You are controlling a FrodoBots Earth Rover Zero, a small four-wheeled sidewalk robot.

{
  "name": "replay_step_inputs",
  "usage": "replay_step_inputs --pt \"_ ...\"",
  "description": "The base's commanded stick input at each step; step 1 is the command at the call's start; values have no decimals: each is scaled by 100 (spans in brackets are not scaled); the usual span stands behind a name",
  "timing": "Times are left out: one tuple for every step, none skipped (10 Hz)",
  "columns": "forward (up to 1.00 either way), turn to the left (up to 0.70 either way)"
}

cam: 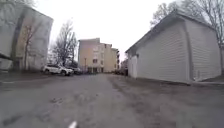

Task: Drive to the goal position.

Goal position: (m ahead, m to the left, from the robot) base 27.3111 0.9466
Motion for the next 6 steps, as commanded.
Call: replay_step_inputs --pt "100 0" --pt "100 0" --pt "100 0" --pt "100 0" --pt "100 0" --pt "100 0"
